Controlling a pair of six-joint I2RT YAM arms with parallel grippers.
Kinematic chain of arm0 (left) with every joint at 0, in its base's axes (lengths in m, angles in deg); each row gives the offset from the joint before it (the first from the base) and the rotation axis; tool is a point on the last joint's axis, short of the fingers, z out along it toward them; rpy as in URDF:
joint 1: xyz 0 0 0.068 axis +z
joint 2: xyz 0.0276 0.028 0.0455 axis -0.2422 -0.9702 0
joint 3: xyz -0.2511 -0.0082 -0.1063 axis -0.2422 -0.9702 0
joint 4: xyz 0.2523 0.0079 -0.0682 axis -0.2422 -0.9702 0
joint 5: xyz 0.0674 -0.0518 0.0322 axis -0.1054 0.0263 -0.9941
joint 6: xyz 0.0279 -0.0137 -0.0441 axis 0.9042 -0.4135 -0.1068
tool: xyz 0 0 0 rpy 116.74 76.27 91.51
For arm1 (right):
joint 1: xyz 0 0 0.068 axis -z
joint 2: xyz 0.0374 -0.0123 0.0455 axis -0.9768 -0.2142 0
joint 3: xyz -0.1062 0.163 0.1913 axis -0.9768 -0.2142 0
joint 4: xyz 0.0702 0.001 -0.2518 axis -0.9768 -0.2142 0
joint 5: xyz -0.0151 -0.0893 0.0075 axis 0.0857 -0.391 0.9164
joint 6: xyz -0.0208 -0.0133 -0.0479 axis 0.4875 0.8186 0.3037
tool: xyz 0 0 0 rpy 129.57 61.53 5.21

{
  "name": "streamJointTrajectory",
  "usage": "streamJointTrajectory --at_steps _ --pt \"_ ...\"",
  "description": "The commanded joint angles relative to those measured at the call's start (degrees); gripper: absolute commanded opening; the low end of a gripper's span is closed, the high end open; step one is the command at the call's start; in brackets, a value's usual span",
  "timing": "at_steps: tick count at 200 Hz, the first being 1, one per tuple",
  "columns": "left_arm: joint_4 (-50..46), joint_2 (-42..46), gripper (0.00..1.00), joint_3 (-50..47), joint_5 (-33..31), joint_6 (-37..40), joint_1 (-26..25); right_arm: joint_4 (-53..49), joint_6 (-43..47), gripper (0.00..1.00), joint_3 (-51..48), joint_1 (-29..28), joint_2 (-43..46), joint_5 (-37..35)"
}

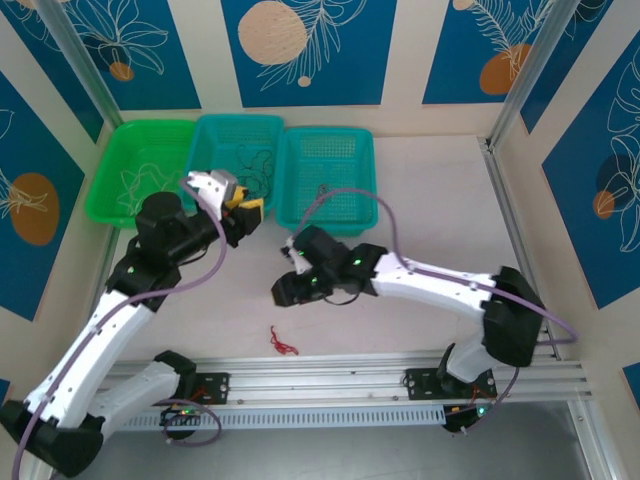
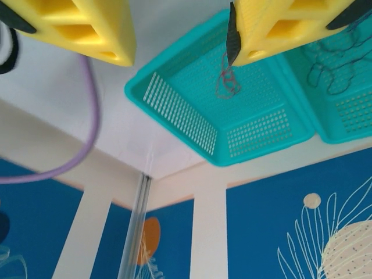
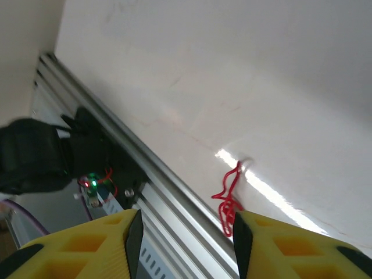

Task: Untangle the cables

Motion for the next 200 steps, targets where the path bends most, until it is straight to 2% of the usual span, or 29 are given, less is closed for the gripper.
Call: streamJointTrajectory --at_steps 1,36,55,68,88,115,140,158,164,176,183,200 --pt "-10.3 5.4 0.45 -1.3 1.6 9.1 0.5 -0.6 1.2 0.46 3.6 -2.2 -5.7 1.2" --pt "-18.3 15.8 0.50 -3.9 10.6 20.9 0.5 -0.1 0.1 0.46 5.6 -2.9 -13.8 4.2" --pt "-22.4 19.8 0.59 -5.1 14.1 25.6 0.5 -3.0 0.6 0.47 7.6 -3.6 -17.2 3.9" --pt "-25.4 21.3 0.64 -5.3 16.2 28.3 0.5 -5.2 1.2 0.48 8.9 -4.1 -19.2 2.8" --pt "-30.9 22.1 0.79 -4.4 20.2 32.6 0.5 -6.6 1.5 0.48 10.2 -4.7 -22.0 2.2" --pt "-37.9 22.0 0.81 -4.1 24.6 39.8 0.5 -7.2 0.0 0.46 11.3 -4.7 -24.7 2.4" --pt "-42.6 21.9 0.87 -4.4 24.6 43.9 0.6 -8.5 -1.6 0.37 12.0 -4.9 -26.3 0.5" --pt "-44.6 21.7 0.96 -5.0 24.4 46.0 0.5 -9.6 -2.1 0.28 12.1 -4.8 -25.9 -1.9" --pt "-45.0 21.6 1.00 -5.2 24.2 46.8 0.5 -9.9 -2.1 0.23 12.1 -4.7 -25.5 -2.5" --pt "-45.5 21.4 1.00 -5.7 23.6 48.1 0.5 -10.0 -1.9 0.07 11.7 -4.2 -24.6 -3.1" --pt "-45.9 21.0 1.00 -5.7 23.2 48.8 0.4 -9.8 -1.7 0.01 11.3 -3.9 -23.8 -3.3" --pt "-46.4 20.0 1.00 -5.7 22.7 50.3 0.4 -9.7 -1.5 0.00 10.2 -2.8 -21.4 -3.8"
